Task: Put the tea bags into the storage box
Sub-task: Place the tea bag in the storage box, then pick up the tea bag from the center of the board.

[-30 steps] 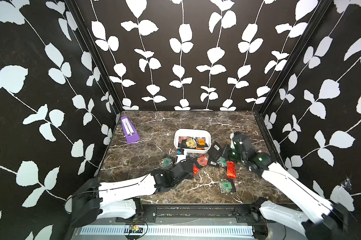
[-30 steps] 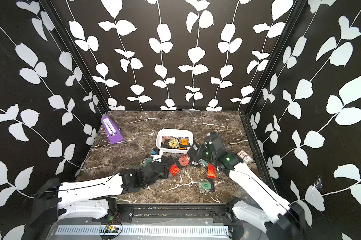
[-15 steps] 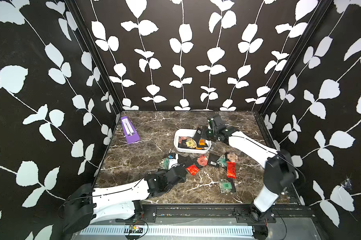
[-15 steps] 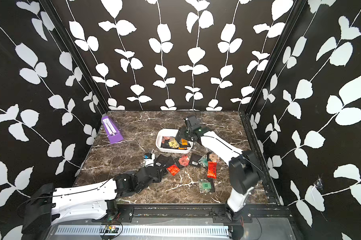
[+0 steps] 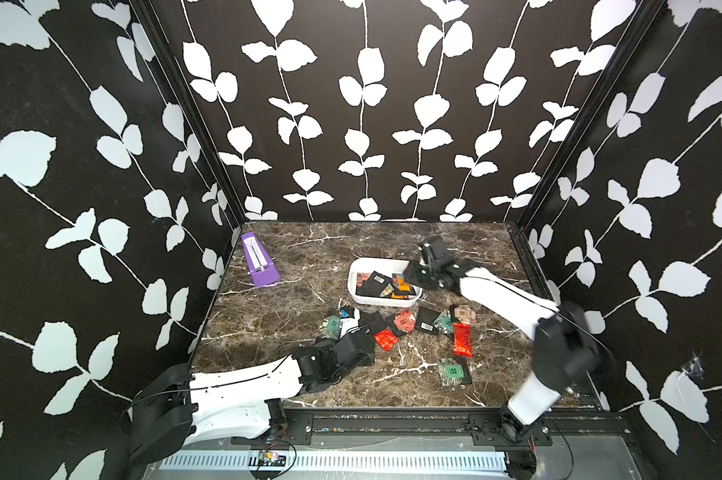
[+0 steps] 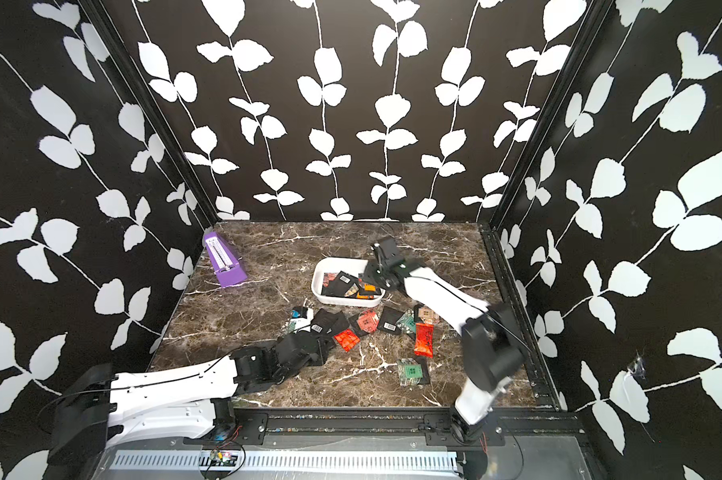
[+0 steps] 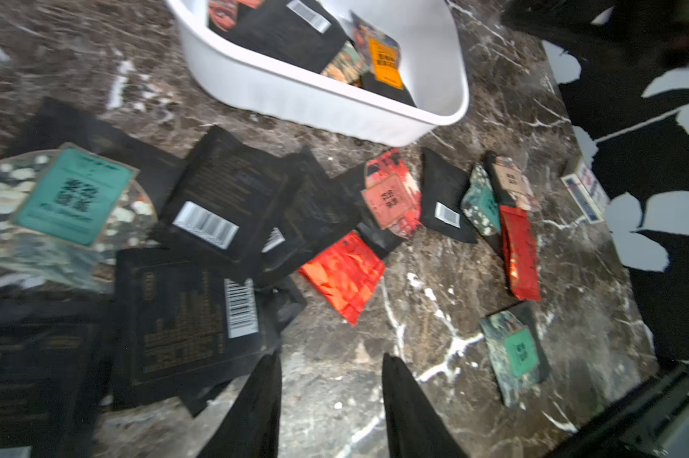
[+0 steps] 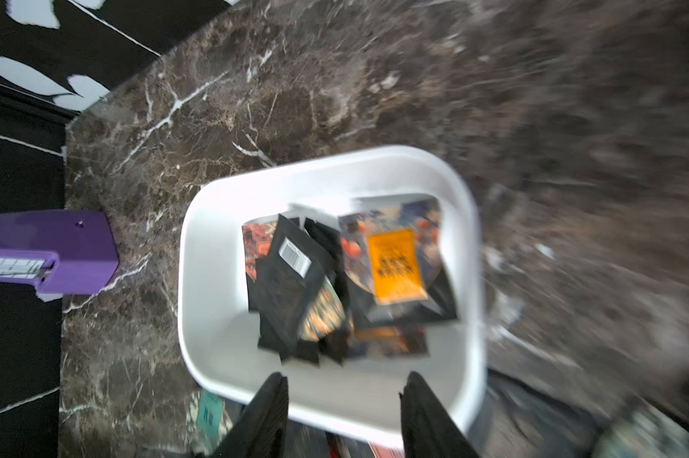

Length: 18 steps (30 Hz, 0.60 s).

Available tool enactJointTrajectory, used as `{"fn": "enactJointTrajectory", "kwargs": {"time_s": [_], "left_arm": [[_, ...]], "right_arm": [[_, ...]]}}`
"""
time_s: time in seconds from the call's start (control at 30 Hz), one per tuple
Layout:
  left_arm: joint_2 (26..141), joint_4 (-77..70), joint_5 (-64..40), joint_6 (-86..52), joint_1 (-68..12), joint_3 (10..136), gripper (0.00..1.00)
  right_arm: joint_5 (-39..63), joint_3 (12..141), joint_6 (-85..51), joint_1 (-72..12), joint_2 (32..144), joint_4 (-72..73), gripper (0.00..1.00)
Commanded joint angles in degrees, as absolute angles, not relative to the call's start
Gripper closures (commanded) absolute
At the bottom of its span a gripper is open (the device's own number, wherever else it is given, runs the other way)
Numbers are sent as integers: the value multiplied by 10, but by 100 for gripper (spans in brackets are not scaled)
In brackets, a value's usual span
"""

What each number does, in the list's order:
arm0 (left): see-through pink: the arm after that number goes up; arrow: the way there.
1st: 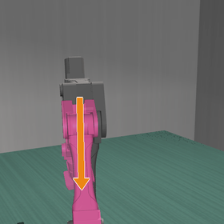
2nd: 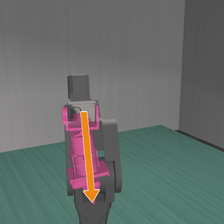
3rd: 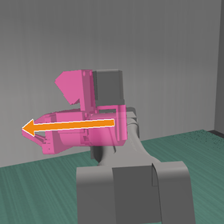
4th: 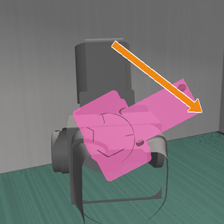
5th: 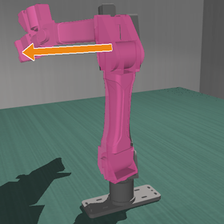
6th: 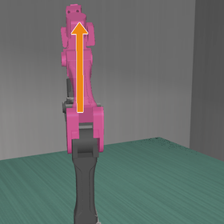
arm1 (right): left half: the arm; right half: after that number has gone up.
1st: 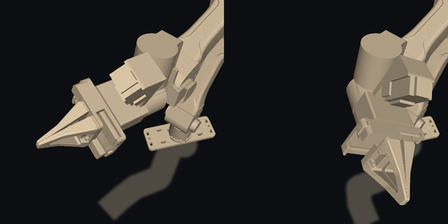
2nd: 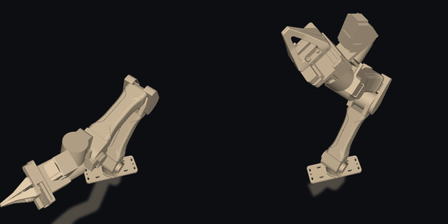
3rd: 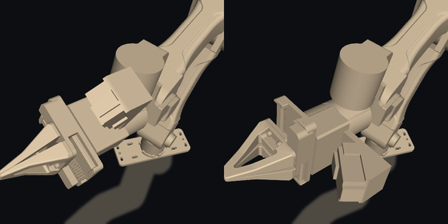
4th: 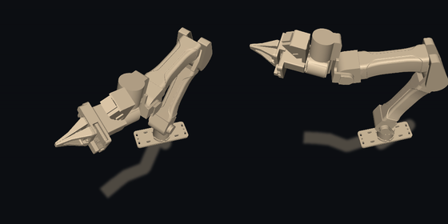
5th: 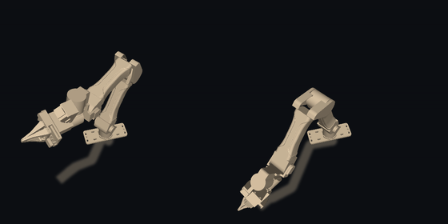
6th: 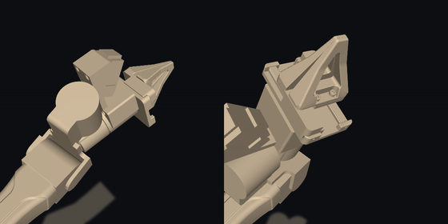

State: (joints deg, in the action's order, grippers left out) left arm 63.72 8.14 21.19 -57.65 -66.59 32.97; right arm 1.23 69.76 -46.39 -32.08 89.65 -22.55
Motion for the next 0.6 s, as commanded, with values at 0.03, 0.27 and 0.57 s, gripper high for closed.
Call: {"fn": "enactJointTrajectory", "kwargs": {"time_s": [0.03, 0.27, 0.57], "left_arm": [[672, 35, 157, -567, -668, 362, 66], [797, 23, 132, -580, -706, 471, 69], [948, 45, 83, -624, -750, 594, 89]], "right_arm": [[-46, 605, -449, -318, 731, -279, 52], [-85, 476, -475, -319, 498, -446, 51], [-48, 330, -567, -318, 329, -546, 52]]}}
